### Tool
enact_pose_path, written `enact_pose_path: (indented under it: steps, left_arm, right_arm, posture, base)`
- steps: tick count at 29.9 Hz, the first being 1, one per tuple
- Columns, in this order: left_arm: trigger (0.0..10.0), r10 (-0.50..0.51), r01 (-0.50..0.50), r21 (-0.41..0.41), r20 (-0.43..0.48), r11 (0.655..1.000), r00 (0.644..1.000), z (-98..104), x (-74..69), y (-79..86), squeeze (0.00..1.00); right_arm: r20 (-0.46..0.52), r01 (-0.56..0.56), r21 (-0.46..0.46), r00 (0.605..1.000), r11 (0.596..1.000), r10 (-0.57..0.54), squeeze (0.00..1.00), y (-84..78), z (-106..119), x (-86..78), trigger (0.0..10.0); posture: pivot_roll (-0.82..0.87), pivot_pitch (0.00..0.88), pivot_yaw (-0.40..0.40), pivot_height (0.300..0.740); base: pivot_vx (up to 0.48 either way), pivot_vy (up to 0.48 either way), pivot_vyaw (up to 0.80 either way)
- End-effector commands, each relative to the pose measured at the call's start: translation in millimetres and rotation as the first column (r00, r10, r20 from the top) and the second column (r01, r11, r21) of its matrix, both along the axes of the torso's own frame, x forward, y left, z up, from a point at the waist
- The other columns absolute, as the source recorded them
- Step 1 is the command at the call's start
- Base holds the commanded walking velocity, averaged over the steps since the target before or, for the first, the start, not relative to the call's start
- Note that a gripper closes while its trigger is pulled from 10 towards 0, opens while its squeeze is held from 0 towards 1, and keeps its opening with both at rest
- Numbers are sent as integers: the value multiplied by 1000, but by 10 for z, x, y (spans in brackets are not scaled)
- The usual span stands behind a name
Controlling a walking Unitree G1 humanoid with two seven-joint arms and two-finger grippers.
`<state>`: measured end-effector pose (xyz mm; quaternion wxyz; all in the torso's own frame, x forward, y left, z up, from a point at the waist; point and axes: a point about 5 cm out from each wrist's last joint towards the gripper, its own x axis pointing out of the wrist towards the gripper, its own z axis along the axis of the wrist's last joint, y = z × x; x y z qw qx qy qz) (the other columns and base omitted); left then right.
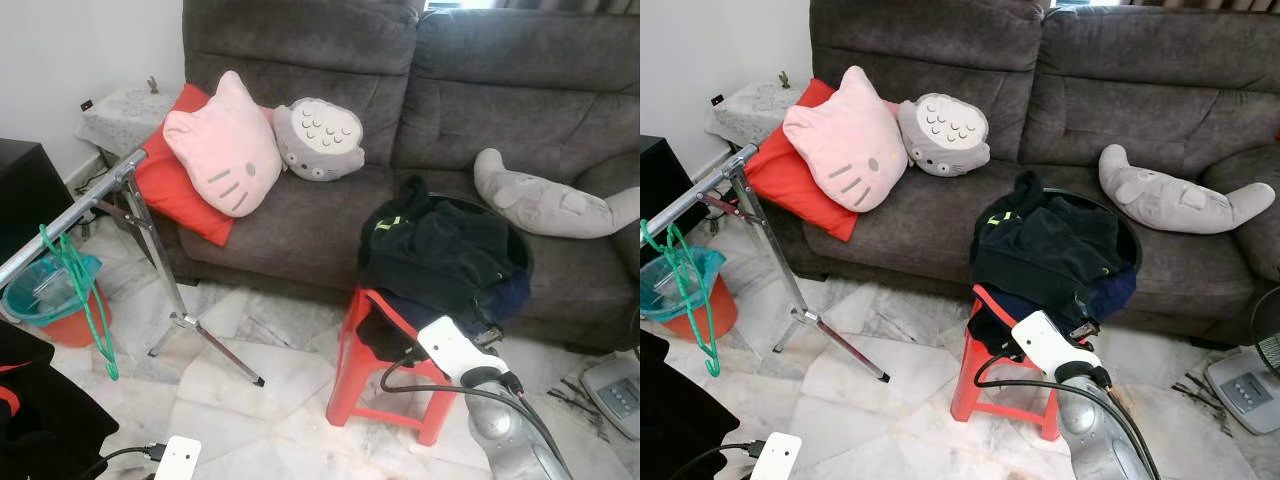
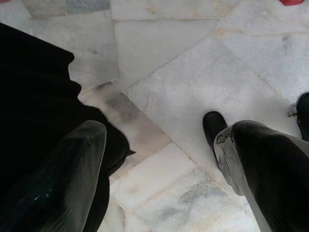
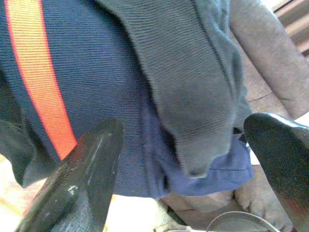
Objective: Hang hanger
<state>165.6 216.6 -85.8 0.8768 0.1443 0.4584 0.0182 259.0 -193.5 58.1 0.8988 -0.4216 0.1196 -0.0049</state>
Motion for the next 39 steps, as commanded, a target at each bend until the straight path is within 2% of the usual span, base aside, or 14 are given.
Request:
enact_pose_path:
  steps: [1,19,28,39]
  left_arm:
    - [10000,3,-3,2,-24,1000,1000,-23,-47,2,0]
    - [10000,8,-8,0,-22,1000,1000,-23,-41,-8,0]
    - [10000,7,-7,-4,-24,1000,1000,-28,-47,-18,0]
    - [10000,8,-8,-4,-26,1000,1000,-31,-54,-18,0]
  right_arm:
    - [13,12,-5,1000,1000,-12,0,-28,46,5,10000]
    - [88,-35,25,996,999,33,0,75,226,174,10000]
    - [86,-46,23,995,999,44,0,77,228,181,10000]
    - [38,-95,11,995,995,95,0,142,160,237,10000]
  posture:
    - [-14,0,-40,740]
    - [-13,0,-42,740]
    - [-12,0,-45,740]
    - [-14,0,-43,740]
  base:
    - [0,0,0]
    - [0,0,0]
    - [0,0,0]
    - [0,0,0]
